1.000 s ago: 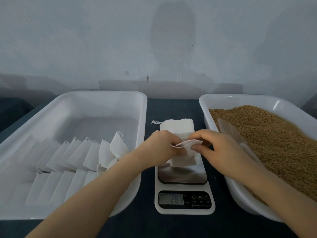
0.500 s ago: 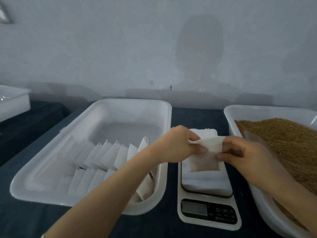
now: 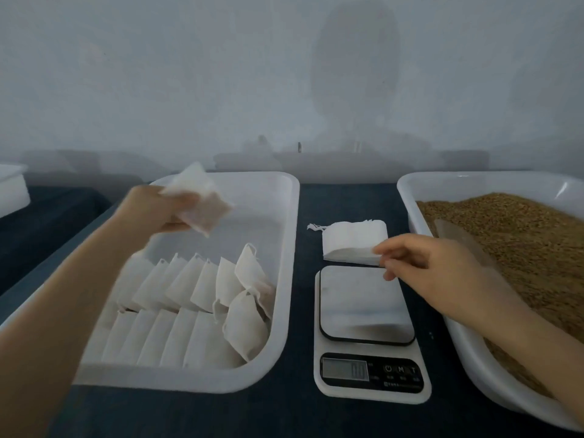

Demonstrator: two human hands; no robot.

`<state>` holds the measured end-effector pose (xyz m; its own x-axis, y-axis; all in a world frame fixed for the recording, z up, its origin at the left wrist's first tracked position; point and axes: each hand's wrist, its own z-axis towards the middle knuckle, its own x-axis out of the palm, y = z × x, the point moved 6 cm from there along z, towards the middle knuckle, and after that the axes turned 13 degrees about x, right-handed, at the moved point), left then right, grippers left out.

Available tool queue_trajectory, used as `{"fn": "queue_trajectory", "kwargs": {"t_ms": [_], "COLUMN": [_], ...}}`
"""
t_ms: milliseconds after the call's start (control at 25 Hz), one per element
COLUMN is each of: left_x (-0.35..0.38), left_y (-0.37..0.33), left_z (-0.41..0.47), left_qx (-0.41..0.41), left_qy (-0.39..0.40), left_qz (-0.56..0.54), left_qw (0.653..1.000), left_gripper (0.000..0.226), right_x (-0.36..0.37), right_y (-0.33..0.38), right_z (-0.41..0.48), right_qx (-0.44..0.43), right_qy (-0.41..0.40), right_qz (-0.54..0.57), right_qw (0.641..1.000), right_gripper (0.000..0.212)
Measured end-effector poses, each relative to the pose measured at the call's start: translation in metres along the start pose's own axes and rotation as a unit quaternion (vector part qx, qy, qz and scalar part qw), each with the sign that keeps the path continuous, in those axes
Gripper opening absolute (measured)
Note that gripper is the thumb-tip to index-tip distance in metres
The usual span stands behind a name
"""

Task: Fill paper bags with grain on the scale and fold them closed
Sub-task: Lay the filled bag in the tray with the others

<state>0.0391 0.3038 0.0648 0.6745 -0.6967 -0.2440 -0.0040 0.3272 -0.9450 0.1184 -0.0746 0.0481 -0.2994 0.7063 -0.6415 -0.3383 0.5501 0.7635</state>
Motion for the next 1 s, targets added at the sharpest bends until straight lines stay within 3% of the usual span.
{"fn": "queue_trajectory", "kwargs": {"t_ms": [80,160,240,360,440,520,680,800,880,960,1000], "left_x": [-0.041,-0.065,-0.068,-0.056,-0.052,-0.052,-0.034,0.036,0.105,0.181,0.216], "left_y": [0.029,0.048,0.058,0.06,0.057,0.056,0.015,-0.048,-0.078,-0.082,-0.075], "left_z": [0.011,0.013,0.016,0.025,0.026,0.023,0.014,0.002,-0.015,-0.034,-0.043], "left_qx": [-0.059,-0.106,-0.119,-0.103,-0.094,-0.075,0.003,0.181,0.307,0.337,0.329], "left_qy": [-0.089,-0.108,-0.063,0.04,0.089,0.104,-0.016,-0.01,0.048,0.165,0.239], "left_qz": [0.051,0.223,0.38,0.527,0.592,0.617,0.651,0.717,0.677,0.62,0.605], "left_qw": [0.993,0.963,0.915,0.843,0.795,0.776,0.759,0.673,0.667,0.689,0.684], "left_gripper": [0.035,0.014,0.022,0.021,0.011,0.009,0.029,0.037,0.028,0.013,0.013], "right_x": [0.01,0.012,0.012,0.013,0.013,0.014,0.016,0.015,0.014,0.011,0.009], "right_y": [0.004,0.003,0.002,0.002,0.002,0.0,-0.002,-0.002,-0.002,-0.003,-0.003], "right_z": [-0.001,0.0,0.001,0.001,0.002,0.002,0.001,0.0,0.0,0.001,0.002], "right_qx": [-0.011,-0.005,0.0,0.001,0.005,0.01,0.016,0.012,0.013,0.012,0.009], "right_qy": [0.035,0.04,0.039,0.042,0.045,0.049,0.061,0.06,0.053,0.029,0.014], "right_qz": [-0.019,-0.022,-0.021,-0.021,-0.022,-0.024,-0.029,-0.031,-0.025,-0.022,-0.02], "right_qw": [0.999,0.999,0.999,0.999,0.999,0.998,0.998,0.998,0.998,0.999,1.0], "right_gripper": [0.021,0.021,0.022,0.023,0.023,0.022,0.019,0.02,0.021,0.021,0.02]}}
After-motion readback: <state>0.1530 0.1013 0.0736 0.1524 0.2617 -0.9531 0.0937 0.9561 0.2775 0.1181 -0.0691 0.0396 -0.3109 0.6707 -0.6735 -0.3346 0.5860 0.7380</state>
